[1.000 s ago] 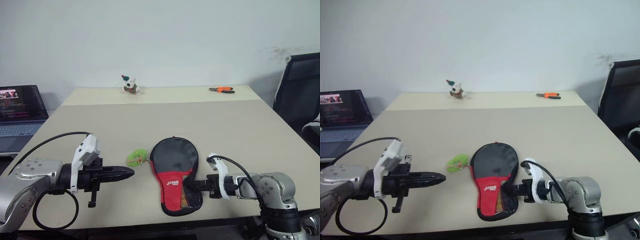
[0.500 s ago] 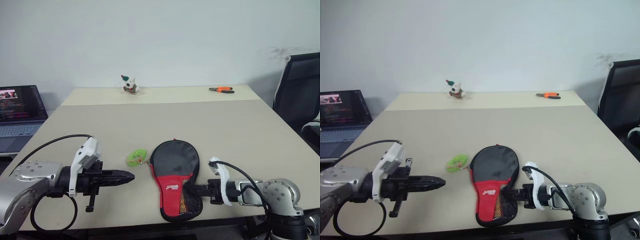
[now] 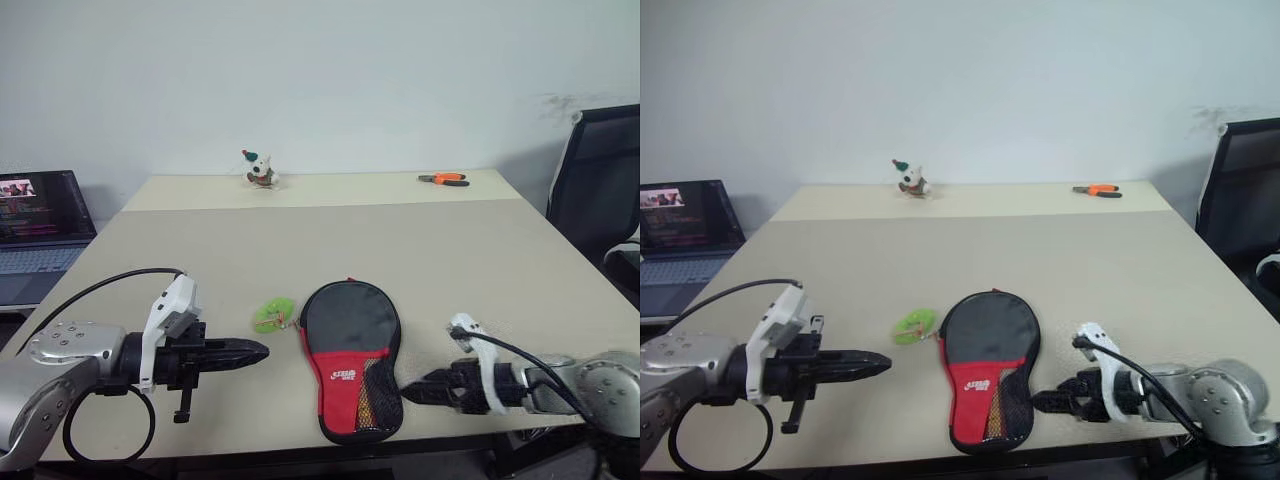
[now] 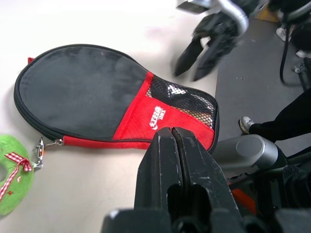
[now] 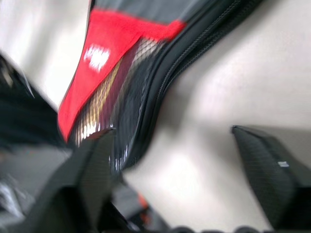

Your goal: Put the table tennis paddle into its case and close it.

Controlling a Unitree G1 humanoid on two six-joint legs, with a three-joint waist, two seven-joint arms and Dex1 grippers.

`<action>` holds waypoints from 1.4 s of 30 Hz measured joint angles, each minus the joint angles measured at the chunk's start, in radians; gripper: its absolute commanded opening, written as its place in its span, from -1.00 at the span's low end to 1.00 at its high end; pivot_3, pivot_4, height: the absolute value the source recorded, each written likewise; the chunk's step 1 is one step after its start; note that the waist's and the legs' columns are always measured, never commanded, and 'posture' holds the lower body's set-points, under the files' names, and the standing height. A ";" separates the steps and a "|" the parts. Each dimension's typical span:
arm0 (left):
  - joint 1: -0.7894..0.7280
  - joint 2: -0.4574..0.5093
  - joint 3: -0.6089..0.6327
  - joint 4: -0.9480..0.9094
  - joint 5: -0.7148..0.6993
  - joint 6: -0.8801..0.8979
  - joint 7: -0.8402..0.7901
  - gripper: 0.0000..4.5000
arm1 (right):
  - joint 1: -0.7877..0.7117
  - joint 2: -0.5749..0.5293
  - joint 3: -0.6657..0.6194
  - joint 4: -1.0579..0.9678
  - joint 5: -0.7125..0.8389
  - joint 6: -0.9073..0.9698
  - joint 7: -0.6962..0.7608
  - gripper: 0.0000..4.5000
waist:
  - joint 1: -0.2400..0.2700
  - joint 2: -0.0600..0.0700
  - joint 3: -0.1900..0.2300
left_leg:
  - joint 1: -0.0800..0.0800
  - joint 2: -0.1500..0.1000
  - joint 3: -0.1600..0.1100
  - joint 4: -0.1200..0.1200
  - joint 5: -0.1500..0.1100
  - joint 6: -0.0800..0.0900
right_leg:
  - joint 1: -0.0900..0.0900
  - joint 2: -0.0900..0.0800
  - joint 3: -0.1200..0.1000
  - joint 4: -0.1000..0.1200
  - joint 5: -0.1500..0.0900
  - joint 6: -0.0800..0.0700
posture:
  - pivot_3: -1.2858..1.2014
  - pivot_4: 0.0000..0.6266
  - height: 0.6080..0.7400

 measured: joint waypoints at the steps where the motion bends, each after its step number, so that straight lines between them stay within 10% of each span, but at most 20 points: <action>1: 0.003 -0.001 0.000 0.000 0.002 -0.003 0.004 -1.00 | -0.005 -0.030 0.014 -0.016 -0.022 -0.053 0.053 0.99 | -0.001 0.000 0.000 | 0.000 0.000 0.000 0.000 0.000 0.000 | 0.000 0.001 0.000 0.000 0.000 0.000 | 0.03 -0.52 1.00; 10: -0.017 -0.067 -0.012 0.075 0.104 -0.021 0.162 -0.82 | -0.230 0.139 0.293 0.123 -0.330 -0.492 0.250 1.00 | 0.001 -0.002 0.000 | -0.001 0.002 -0.001 0.001 0.000 0.000 | 0.000 0.002 0.000 0.000 0.002 -0.004 | 0.03 -0.52 1.00; 22: -0.128 -0.200 -0.106 0.191 0.276 -0.076 0.367 0.98 | -0.230 0.247 0.454 0.305 -0.596 -0.724 0.330 1.00 | 0.019 -0.002 0.000 | -0.009 0.000 -0.003 0.003 0.000 0.000 | -0.007 -0.008 -0.002 0.002 0.003 -0.002 | 0.03 -0.52 1.00; 42: -0.455 -0.352 -0.390 0.627 0.459 -0.029 0.356 0.98 | -0.196 0.287 0.445 0.299 -0.685 -0.723 0.316 1.00 | 0.016 -0.002 0.000 | -0.014 -0.002 -0.004 0.004 0.000 -0.001 | -0.010 -0.008 -0.005 0.003 0.003 -0.003 | 0.03 -0.52 1.00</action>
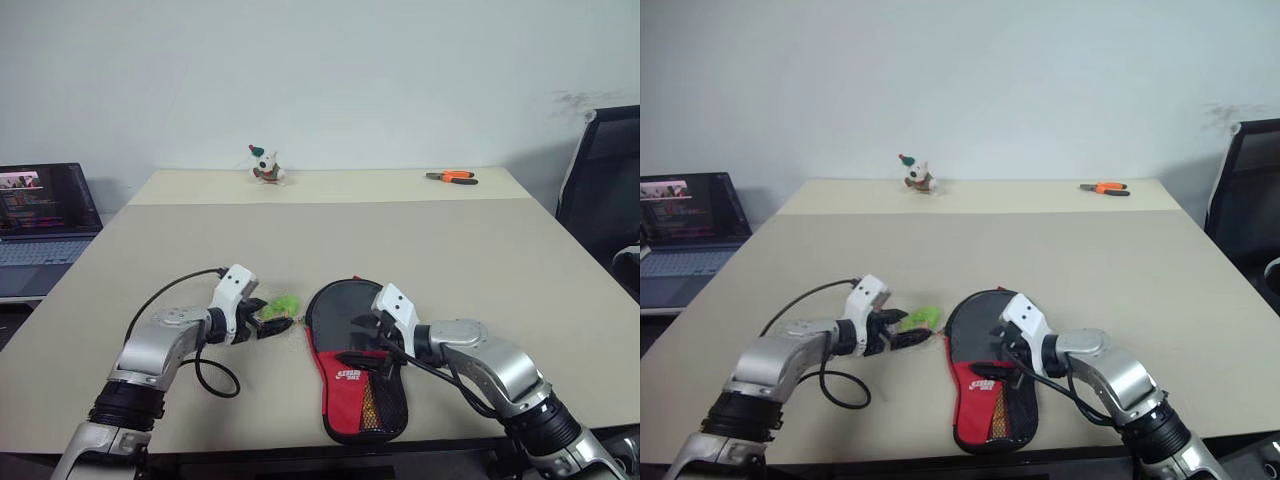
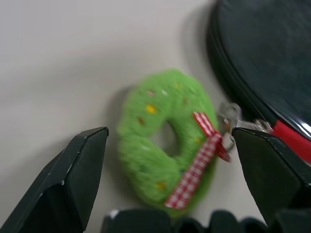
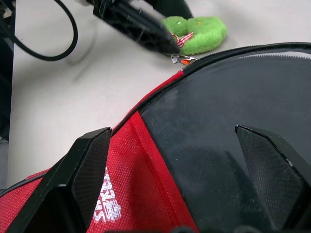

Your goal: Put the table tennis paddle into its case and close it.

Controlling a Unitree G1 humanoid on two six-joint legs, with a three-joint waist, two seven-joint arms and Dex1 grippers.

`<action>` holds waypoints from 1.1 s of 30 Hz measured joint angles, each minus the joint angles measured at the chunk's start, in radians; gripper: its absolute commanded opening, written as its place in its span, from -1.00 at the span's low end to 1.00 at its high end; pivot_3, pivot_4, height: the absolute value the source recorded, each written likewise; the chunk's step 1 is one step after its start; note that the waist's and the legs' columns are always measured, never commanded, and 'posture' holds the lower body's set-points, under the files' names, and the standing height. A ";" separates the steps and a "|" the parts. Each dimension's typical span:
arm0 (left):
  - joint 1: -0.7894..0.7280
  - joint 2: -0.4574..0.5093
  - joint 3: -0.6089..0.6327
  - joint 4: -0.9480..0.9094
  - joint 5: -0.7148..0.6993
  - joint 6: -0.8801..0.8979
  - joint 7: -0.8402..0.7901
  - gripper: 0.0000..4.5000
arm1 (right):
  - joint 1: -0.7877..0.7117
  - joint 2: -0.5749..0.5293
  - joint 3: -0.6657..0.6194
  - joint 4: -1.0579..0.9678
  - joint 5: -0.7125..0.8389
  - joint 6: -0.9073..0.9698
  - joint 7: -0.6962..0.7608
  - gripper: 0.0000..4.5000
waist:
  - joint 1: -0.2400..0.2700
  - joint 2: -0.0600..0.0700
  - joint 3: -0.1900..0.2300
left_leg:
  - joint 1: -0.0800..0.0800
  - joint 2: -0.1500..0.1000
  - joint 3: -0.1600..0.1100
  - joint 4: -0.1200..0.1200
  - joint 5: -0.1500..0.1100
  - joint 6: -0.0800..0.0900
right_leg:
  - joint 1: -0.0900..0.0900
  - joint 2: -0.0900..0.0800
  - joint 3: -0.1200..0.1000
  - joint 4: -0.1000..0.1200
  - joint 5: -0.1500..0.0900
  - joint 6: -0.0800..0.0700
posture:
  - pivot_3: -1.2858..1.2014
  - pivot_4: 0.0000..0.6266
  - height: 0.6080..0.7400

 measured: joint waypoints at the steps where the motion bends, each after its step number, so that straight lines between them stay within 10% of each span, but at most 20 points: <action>1: -0.006 0.000 -0.001 0.009 0.007 -0.002 -0.007 0.98 | 0.001 0.001 -0.004 -0.002 0.000 0.001 -0.003 1.00 | 0.000 0.000 0.000 | 0.000 0.000 0.000 0.000 0.000 0.000 | 0.000 0.000 0.000 0.000 0.000 0.000 | 0.03 -0.52 1.00; 8: -0.017 -0.003 -0.001 0.032 0.034 -0.010 -0.016 0.72 | 0.003 0.009 -0.016 -0.015 -0.029 -0.006 -0.025 1.00 | 0.000 0.000 0.000 | 0.000 0.000 0.000 0.001 0.000 0.000 | 0.000 0.000 0.000 0.001 0.000 0.000 | 0.03 -0.52 1.00; 19: -0.001 -0.029 0.000 0.013 0.050 -0.002 -0.019 -0.95 | -0.033 0.089 -0.008 0.011 -0.070 -0.010 -0.056 1.00 | 0.001 0.000 -0.001 | 0.001 0.000 0.000 0.001 0.000 0.000 | 0.001 0.000 0.000 0.001 0.000 0.000 | 0.03 -0.52 1.00; 33: -0.197 -0.087 -0.023 0.282 0.131 -0.074 0.049 -0.98 | 0.000 0.084 0.077 0.051 -0.171 -0.017 -0.056 1.00 | 0.003 -0.004 -0.005 | 0.003 -0.002 0.000 0.003 0.000 0.000 | 0.003 0.001 -0.002 0.002 0.001 0.001 | 0.03 -0.52 1.00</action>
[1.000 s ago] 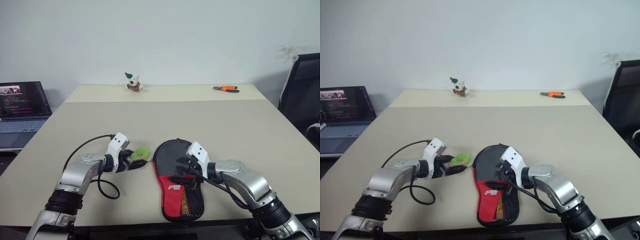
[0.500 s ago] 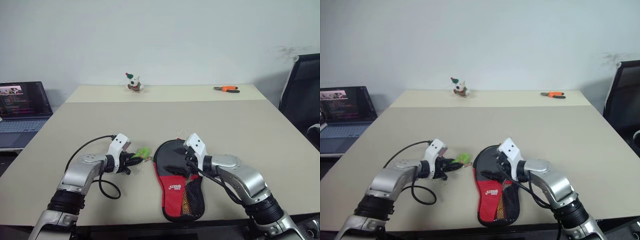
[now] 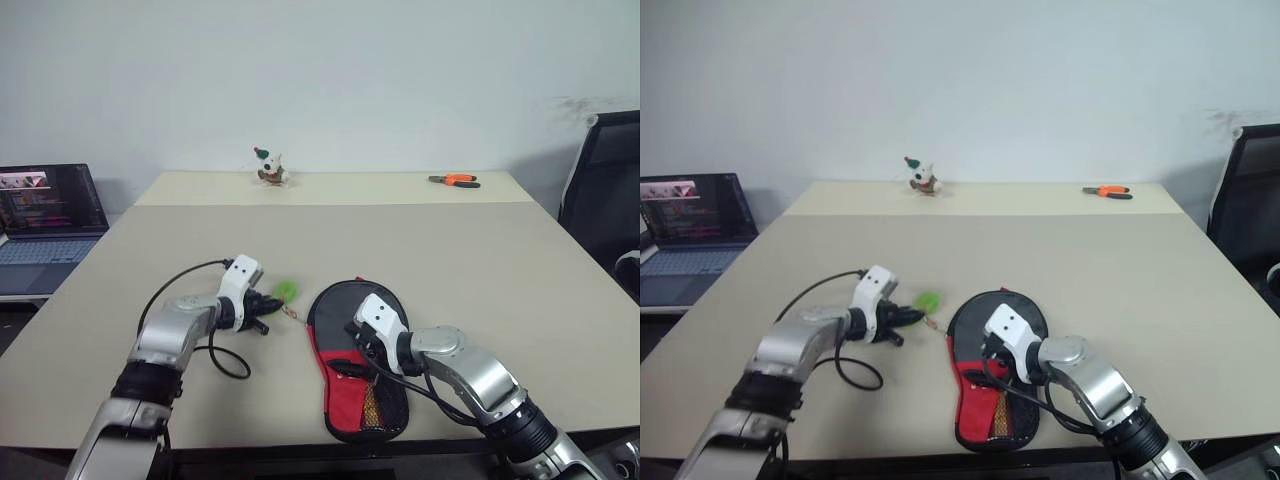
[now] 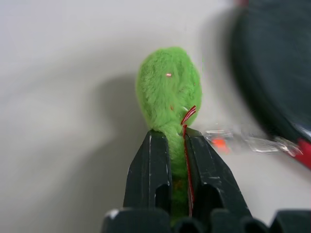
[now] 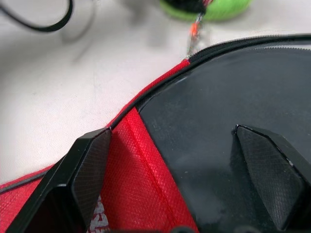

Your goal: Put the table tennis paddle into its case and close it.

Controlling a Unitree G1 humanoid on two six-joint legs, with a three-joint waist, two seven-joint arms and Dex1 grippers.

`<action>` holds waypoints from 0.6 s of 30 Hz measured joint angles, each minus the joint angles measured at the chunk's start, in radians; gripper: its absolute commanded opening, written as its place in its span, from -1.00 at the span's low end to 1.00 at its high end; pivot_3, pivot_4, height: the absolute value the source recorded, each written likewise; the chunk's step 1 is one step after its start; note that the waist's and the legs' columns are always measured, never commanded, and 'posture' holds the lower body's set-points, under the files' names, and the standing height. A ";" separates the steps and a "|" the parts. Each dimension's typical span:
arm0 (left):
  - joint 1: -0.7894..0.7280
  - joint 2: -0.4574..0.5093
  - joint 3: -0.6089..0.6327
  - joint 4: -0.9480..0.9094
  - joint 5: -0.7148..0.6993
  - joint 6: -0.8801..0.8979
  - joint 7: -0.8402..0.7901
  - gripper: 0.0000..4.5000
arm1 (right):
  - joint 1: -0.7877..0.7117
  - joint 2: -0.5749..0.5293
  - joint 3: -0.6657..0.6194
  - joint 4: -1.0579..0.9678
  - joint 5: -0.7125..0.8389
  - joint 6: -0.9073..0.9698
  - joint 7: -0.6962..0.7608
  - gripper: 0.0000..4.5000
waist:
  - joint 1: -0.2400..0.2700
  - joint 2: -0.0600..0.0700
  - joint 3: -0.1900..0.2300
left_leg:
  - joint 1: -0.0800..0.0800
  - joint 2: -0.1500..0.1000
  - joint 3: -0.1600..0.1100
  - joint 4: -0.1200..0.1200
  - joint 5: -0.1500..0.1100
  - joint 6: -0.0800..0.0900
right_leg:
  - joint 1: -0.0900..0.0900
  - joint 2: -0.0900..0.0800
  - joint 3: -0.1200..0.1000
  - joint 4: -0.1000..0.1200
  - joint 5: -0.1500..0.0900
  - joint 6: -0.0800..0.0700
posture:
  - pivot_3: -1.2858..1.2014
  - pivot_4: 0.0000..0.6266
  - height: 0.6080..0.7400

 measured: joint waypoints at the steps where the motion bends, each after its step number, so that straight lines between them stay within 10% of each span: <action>1: -0.043 -0.014 -0.017 0.080 0.021 -0.043 0.001 -0.98 | 0.000 0.002 0.001 0.001 -0.006 0.002 -0.001 1.00 | 0.000 -0.001 -0.001 | 0.000 -0.001 0.000 0.000 0.000 0.000 | 0.000 0.000 -0.001 0.000 0.001 -0.001 | 0.03 -0.52 1.00; 9: -0.370 -0.134 -0.089 0.668 0.198 -0.374 0.039 -0.98 | -0.003 -0.037 -0.010 0.021 -0.015 0.002 0.022 1.00 | -0.008 -0.004 -0.002 | 0.010 0.001 0.004 0.001 0.000 0.001 | 0.009 0.006 -0.001 -0.001 0.004 -0.002 | 0.03 -0.52 1.00; 18: -0.498 -0.247 -0.098 0.861 0.346 -0.533 0.137 -0.98 | 0.007 -0.052 -0.022 0.008 -0.014 0.024 0.025 1.00 | -0.001 -0.004 -0.003 | 0.012 0.000 0.003 0.000 0.000 0.000 | 0.012 0.005 -0.002 -0.002 0.005 -0.001 | 0.03 -0.52 1.00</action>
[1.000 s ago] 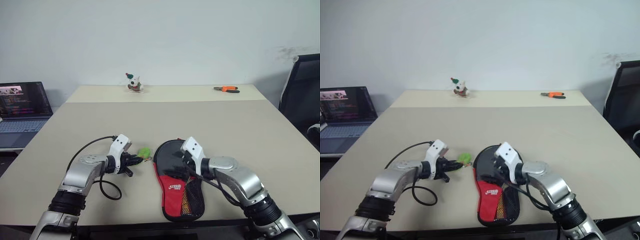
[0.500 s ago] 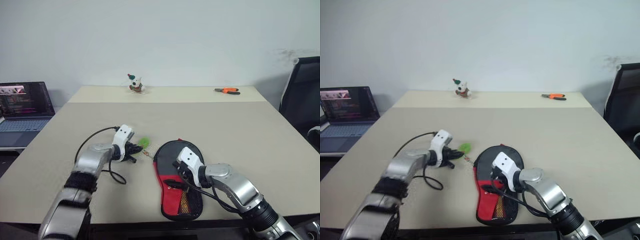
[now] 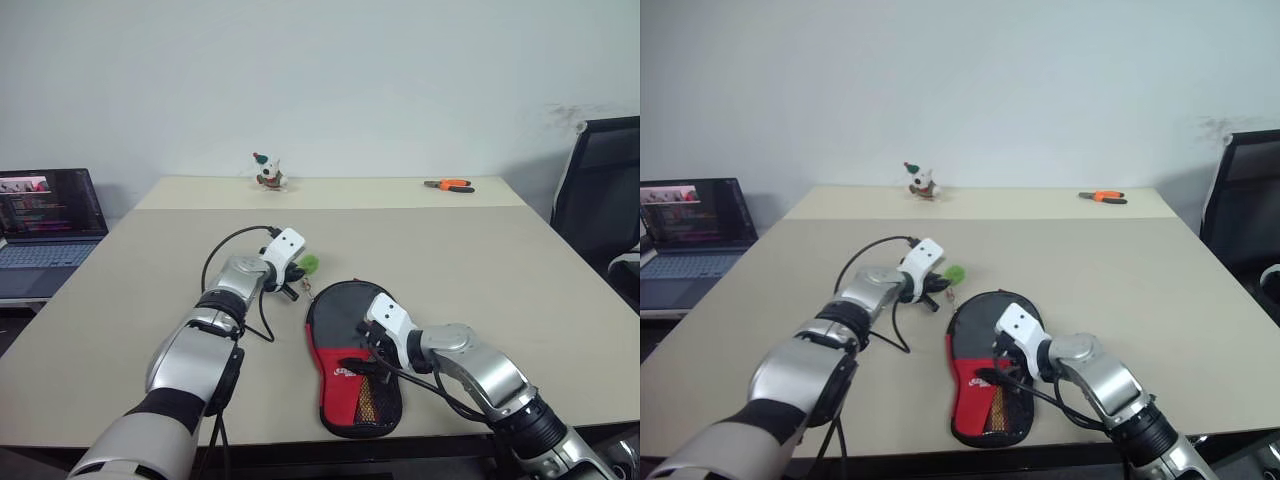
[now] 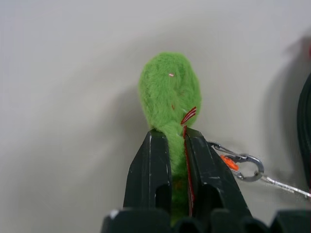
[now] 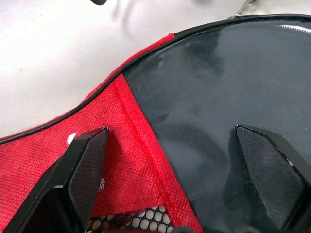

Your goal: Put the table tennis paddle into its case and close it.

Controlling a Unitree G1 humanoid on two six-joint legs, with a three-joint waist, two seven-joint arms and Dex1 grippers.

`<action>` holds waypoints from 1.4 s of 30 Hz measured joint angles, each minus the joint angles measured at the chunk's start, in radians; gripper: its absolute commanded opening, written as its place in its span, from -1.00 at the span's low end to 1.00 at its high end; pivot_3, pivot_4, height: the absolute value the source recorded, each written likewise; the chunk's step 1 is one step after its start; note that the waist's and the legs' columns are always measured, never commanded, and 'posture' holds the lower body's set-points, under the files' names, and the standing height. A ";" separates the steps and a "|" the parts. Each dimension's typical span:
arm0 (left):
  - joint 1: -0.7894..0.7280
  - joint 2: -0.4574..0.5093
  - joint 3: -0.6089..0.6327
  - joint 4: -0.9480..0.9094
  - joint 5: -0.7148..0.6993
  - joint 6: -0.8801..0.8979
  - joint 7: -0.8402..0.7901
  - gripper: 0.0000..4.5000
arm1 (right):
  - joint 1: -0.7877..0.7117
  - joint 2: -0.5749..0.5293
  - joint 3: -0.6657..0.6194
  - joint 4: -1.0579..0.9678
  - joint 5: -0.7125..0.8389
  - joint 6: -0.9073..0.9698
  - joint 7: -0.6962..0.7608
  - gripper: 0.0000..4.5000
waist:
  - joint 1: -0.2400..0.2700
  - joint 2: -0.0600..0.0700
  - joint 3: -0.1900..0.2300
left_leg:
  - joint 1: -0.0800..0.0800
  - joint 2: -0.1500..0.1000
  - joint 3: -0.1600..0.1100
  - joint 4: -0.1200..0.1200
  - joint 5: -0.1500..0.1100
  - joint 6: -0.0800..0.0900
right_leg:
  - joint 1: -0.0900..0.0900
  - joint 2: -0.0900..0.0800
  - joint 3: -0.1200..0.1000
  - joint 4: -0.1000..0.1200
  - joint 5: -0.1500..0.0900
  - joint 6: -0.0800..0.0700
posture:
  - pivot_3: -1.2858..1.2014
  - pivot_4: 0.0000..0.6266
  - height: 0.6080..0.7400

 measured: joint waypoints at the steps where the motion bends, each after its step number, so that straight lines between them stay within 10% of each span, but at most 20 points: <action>1: -0.010 -0.013 -0.006 0.011 0.018 -0.016 0.012 -0.98 | 0.006 -0.001 0.000 -0.007 0.000 0.005 -0.002 1.00 | 0.001 0.000 0.000 | 0.000 0.000 0.000 0.000 0.000 0.000 | 0.000 0.000 0.000 0.000 0.000 0.000 | 0.03 -0.52 1.00; 42: -0.136 -0.368 -0.076 0.067 0.282 -0.321 0.124 -0.98 | 0.084 -0.076 -0.011 -0.167 0.001 0.103 -0.023 1.00 | 0.025 -0.001 -0.001 | -0.002 -0.014 -0.002 -0.002 0.000 0.000 | 0.002 -0.014 -0.001 -0.002 -0.006 0.010 | 0.03 -0.52 1.00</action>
